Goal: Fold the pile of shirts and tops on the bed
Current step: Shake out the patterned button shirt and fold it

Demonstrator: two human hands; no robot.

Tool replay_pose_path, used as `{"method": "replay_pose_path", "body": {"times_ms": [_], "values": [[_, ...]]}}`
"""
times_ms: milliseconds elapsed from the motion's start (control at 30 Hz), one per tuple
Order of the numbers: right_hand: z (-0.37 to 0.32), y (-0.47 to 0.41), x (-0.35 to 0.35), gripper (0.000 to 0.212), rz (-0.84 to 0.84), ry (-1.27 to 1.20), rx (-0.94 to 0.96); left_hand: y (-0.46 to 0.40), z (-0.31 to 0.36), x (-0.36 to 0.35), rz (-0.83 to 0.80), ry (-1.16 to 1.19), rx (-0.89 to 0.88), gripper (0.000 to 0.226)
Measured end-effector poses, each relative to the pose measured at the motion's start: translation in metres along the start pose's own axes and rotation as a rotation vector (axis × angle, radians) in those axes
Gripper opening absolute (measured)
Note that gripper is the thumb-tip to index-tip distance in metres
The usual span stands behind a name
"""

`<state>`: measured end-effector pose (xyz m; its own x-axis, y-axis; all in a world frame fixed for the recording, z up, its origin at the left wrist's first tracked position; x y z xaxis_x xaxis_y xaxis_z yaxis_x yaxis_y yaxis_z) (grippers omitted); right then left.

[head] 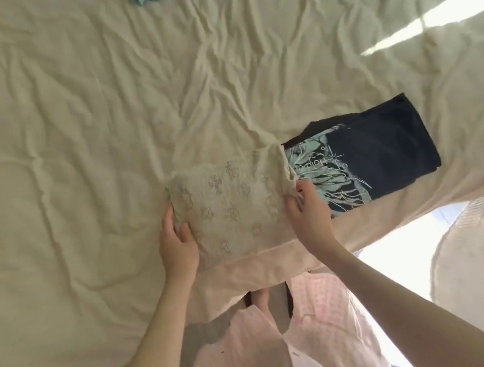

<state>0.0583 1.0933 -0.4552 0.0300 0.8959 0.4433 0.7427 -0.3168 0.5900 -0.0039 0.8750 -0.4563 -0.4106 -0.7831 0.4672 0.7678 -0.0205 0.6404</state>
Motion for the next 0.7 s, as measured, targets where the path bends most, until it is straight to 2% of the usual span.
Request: {"method": "replay_pose_path", "body": {"times_ms": [100, 233, 300, 400, 500, 567, 700], "values": [[0.001, 0.001, 0.004, 0.014, -0.044, 0.031, -0.014, 0.004, -0.003, 0.003, -0.011, -0.014, -0.003, 0.047], [-0.013, 0.007, 0.015, 0.012, -0.180, 0.082, -0.078, 0.026, -0.002, 0.011, -0.026, 0.004, 0.129, 0.048], [-0.023, 0.020, 0.029, 0.028, -0.222, 0.132, -0.042, 0.045, 0.004, 0.020, -0.058, -0.062, 0.135, 0.053], [-0.048, 0.056, 0.054, 0.052, -0.232, 0.328, 0.134, 0.089, 0.025, 0.040, -0.053, -0.267, -0.013, 0.055], [-0.087, 0.097, 0.063, 0.060, -0.268, 0.568, 0.366, 0.142, 0.051, 0.065, 0.043, -0.476, -0.183, 0.052], [-0.119, 0.120, 0.059, 0.065, -0.297, 0.703, 0.464, 0.176, 0.068, 0.081, 0.133, -0.526, -0.256, 0.051], [-0.179, 0.171, 0.034, 0.076, -0.305, 0.839, 0.655, 0.218, 0.080, 0.117, 0.236, -0.640, -0.370, 0.055]]}}
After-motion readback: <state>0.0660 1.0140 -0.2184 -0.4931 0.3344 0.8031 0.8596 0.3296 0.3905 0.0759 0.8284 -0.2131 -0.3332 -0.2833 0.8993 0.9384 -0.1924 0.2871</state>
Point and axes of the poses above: each hand's wrist, its own y-axis away from the middle knuckle, its own x-axis out of the back of the hand, z = x × y, the point moved 2 cm from there along -y, towards the middle knuckle, and after that the axes turned 13 degrees about -z, right-handed, at the moved point
